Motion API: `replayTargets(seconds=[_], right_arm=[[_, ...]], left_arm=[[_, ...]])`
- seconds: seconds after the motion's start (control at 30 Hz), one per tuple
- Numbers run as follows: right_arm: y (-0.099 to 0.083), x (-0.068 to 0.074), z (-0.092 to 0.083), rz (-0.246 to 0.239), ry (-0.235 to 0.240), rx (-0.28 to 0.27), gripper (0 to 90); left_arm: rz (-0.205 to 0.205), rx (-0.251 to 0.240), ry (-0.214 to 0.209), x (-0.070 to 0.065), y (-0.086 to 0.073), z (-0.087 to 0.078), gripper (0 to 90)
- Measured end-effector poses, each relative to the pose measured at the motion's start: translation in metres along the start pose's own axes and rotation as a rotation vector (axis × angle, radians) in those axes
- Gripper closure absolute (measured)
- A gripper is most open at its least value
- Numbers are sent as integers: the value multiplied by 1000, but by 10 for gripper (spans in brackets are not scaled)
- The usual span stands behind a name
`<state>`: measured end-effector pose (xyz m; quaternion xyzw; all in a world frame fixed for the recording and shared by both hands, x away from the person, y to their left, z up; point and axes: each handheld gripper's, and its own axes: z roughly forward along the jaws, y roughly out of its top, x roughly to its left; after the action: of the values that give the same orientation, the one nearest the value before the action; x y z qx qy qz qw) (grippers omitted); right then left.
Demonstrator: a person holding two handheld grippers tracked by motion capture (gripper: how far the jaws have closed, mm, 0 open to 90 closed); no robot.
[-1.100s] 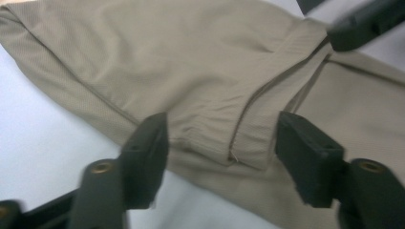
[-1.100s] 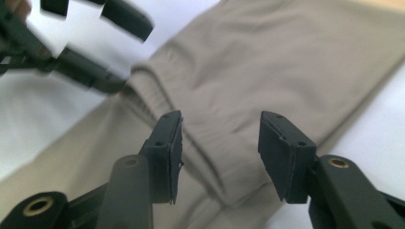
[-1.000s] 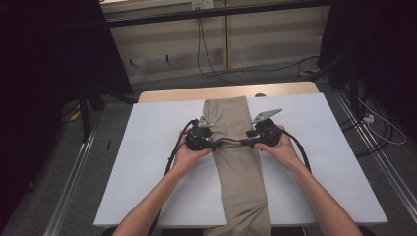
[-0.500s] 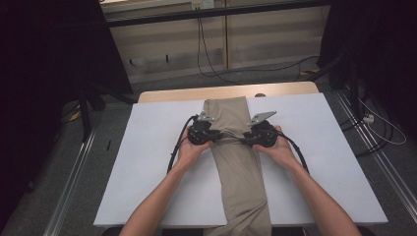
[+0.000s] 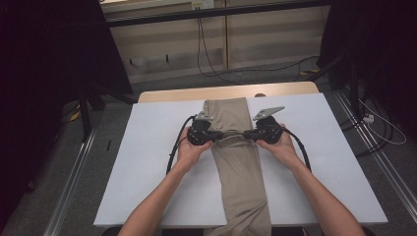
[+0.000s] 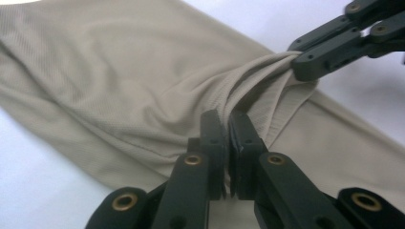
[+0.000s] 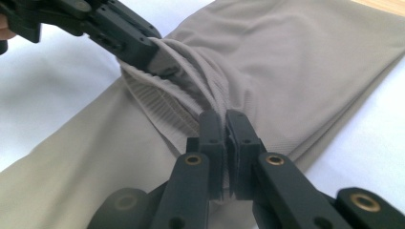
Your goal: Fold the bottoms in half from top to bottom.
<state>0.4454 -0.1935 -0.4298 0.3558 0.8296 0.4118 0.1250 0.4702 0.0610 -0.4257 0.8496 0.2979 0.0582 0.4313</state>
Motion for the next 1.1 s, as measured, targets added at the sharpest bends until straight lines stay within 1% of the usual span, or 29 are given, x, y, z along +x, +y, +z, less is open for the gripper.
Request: replayTargets(seconds=[0.03,0.07,0.13,0.17,0.27,0.3,0.33,0.37,0.43,0.5,0.57,0.63,0.7,0.73,0.77,0.8,0.87,0.93,0.97,1.0,1.03,1.07,1.1], right_arm=[[0,1,-3,8,8,-5,866],[-1,3,-8,17,22,-14,866],[-2,8,-16,8,32,-10,867],[-4,12,-20,8,42,-13,867],[-10,24,-37,-1,76,-20,867],[-16,35,-46,-17,89,-11,867],[-16,35,-46,-17,89,-11,867],[-18,39,-49,-24,95,-7,867],[-25,49,-57,-36,115,1,867],[-33,59,-65,-44,140,2,867],[-42,69,-72,-54,157,9,867],[-49,80,-79,-53,171,0,867],[-55,91,-86,-69,176,13,867],[-58,96,-88,-72,188,17,867],[-62,100,-90,-68,196,22,867],[-65,105,-92,-72,197,31,867],[-73,114,-95,-82,206,45,867],[-79,121,-97,-84,219,54,867],[-82,124,-99,-88,227,60,867],[-86,128,-101,-90,236,61,866],[-90,131,-101,-89,236,66,866],[-93,134,-101,-106,226,75,865],[-97,137,-100,-123,215,85,864]], left_arm=[[15,10,-2,-5,1,-4,864],[19,6,-6,-9,1,-7,865],[34,5,-20,-17,2,-15,865],[40,3,-41,-23,1,-21,865],[65,12,-65,-37,-4,-31,863],[71,14,-77,-43,-7,-35,862],[73,16,-81,-47,-9,-37,862],[76,22,-108,-52,-13,-41,862],[95,31,-132,-61,-21,-46,861],[103,37,-164,-72,-30,-51,862],[119,39,-178,-82,-37,-56,862],[122,44,-192,-91,-44,-61,861],[130,43,-210,-100,-52,-67,861],[135,49,-214,-104,-56,-69,861],[140,47,-212,-109,-60,-71,861],[150,57,-216,-113,-64,-72,861],[147,70,-219,-122,-70,-75,861],[147,93,-242,-130,-76,-77,861],[146,98,-244,-135,-79,-78,862],[154,106,-247,-138,-83,-79,861],[158,108,-251,-141,-87,-78,858],[164,114,-249,-143,-92,-75,850],[180,130,-254,-145,-97,-70,842]])
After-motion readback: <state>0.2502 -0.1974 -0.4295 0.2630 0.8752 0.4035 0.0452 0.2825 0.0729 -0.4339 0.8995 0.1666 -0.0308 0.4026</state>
